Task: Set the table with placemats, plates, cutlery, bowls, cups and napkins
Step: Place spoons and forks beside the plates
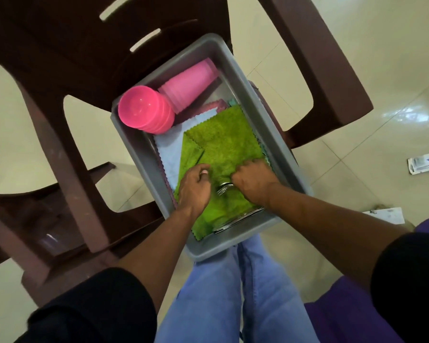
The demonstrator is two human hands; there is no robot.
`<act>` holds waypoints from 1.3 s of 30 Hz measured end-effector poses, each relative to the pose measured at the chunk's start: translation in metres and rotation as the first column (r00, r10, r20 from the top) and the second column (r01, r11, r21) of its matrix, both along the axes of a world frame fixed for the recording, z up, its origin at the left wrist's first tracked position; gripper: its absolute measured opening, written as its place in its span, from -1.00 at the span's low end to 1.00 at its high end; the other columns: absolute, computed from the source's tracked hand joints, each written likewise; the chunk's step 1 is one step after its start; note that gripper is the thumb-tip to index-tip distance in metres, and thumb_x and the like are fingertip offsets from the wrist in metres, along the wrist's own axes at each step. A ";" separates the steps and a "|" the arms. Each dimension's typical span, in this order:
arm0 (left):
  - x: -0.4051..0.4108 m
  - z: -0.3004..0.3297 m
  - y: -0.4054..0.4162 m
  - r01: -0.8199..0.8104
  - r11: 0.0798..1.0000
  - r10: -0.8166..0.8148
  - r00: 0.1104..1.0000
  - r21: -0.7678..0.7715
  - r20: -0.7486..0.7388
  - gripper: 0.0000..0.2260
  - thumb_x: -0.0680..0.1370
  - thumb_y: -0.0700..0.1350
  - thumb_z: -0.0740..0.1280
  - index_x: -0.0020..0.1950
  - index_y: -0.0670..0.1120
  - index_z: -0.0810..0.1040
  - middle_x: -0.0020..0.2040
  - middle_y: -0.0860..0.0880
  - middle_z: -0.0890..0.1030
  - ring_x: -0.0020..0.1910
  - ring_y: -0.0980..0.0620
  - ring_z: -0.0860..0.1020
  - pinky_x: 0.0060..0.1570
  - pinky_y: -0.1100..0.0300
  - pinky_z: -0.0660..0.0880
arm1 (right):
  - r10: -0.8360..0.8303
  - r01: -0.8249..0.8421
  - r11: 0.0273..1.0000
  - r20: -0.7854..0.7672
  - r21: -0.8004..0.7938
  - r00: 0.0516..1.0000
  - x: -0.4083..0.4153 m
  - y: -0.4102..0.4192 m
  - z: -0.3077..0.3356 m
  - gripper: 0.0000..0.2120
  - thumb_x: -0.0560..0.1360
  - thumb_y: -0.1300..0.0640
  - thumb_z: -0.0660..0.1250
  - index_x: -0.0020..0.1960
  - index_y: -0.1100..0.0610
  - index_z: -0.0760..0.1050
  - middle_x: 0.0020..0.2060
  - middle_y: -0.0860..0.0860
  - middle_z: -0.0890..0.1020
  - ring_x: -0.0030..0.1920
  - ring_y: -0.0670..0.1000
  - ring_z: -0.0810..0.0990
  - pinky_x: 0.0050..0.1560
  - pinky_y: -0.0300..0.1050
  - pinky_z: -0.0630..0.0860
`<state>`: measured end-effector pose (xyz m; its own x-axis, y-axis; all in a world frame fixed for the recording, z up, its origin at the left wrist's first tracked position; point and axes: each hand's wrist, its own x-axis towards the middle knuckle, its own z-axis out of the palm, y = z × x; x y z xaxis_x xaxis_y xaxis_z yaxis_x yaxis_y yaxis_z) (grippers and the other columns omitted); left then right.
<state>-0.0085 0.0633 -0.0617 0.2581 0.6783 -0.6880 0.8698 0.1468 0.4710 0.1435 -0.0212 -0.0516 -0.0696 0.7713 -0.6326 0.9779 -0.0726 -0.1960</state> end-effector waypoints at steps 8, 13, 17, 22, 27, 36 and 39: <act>-0.002 0.006 0.003 -0.280 0.958 0.280 0.960 -0.057 -0.012 -0.75 0.71 -0.08 0.20 0.29 -0.01 0.62 0.09 -0.01 0.66 0.19 -0.11 0.61 0.31 -0.03 0.51 | -0.264 0.262 0.964 -0.077 -0.038 0.961 0.010 0.004 0.015 -0.88 0.49 0.24 0.36 -0.03 0.10 0.64 -0.08 0.10 0.69 -0.03 0.18 0.68 -0.03 0.00 0.58; 0.033 0.048 -0.005 -0.539 0.748 0.624 0.769 -0.388 0.134 -0.64 0.73 0.11 0.15 0.07 -0.11 0.61 -0.02 -0.11 0.70 -0.05 -0.08 0.66 0.06 0.00 0.57 | -0.766 0.796 0.593 -0.388 -0.120 0.512 0.019 0.004 0.041 -0.91 0.44 0.01 0.54 -0.07 -0.02 0.73 -0.18 -0.04 0.75 -0.15 -0.01 0.70 -0.09 -0.14 0.62; 0.068 0.097 -0.015 -0.349 0.645 0.659 0.705 -0.680 0.263 -0.63 0.74 0.07 0.10 0.04 -0.13 0.58 -0.21 -0.03 0.67 -0.22 0.03 0.61 -0.19 0.13 0.57 | -0.828 0.921 0.190 -0.560 -0.340 -0.035 0.022 0.001 0.082 -0.90 0.41 0.11 0.60 -0.25 0.03 0.71 -0.32 -0.01 0.72 -0.29 -0.16 0.61 -0.16 -0.03 0.67; 0.125 0.166 -0.029 -0.089 0.758 0.477 0.750 -0.646 0.457 -0.74 0.73 -0.21 0.10 0.23 -0.23 0.56 -0.02 -0.15 0.70 -0.16 -0.02 0.68 -0.25 0.09 0.64 | -0.695 0.904 -0.093 -0.623 -0.418 -0.360 0.051 -0.026 0.153 -0.88 0.46 0.21 0.56 -0.01 0.19 0.75 0.01 -0.04 0.73 -0.01 0.14 0.74 -0.03 0.21 0.70; 0.171 0.221 -0.046 0.113 0.772 0.319 0.783 -0.626 0.534 -0.78 0.71 -0.24 0.17 0.21 -0.25 0.59 -0.01 -0.21 0.68 -0.15 -0.09 0.68 -0.23 0.05 0.64 | -0.596 0.881 -0.233 -0.656 -0.410 -0.463 0.082 -0.067 0.220 -0.88 0.49 0.26 0.52 0.03 0.21 0.72 -0.13 0.15 0.75 -0.09 0.17 0.75 -0.06 0.08 0.71; 0.232 0.279 -0.144 0.458 0.608 0.057 0.789 -0.648 0.611 -0.71 0.63 -0.14 0.30 0.24 -0.30 0.60 0.21 -0.34 0.64 0.18 -0.34 0.62 0.21 -0.26 0.56 | -0.367 0.727 -0.626 -0.716 -0.282 -0.594 0.092 -0.194 0.297 -0.89 0.46 0.29 0.54 -0.02 0.27 0.70 -0.10 0.16 0.75 -0.04 0.18 0.75 -0.01 0.18 0.70; 0.240 0.288 -0.192 0.572 0.549 -0.091 0.765 -0.609 0.637 -0.70 0.70 -0.12 0.25 0.29 -0.30 0.60 0.20 -0.31 0.66 0.20 -0.31 0.64 0.15 -0.22 0.63 | -0.310 0.644 -0.728 -0.726 -0.234 -0.614 0.082 -0.245 0.310 -0.88 0.46 0.25 0.55 0.00 0.21 0.71 -0.13 0.12 0.76 -0.08 0.14 0.76 -0.06 0.06 0.72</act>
<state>0.2319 -0.1290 0.2262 0.7885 -0.2223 -0.5735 0.6108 0.3928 0.6875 0.2259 -0.2661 0.2585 0.8278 -0.1537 -0.5396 -0.5582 -0.1300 -0.8194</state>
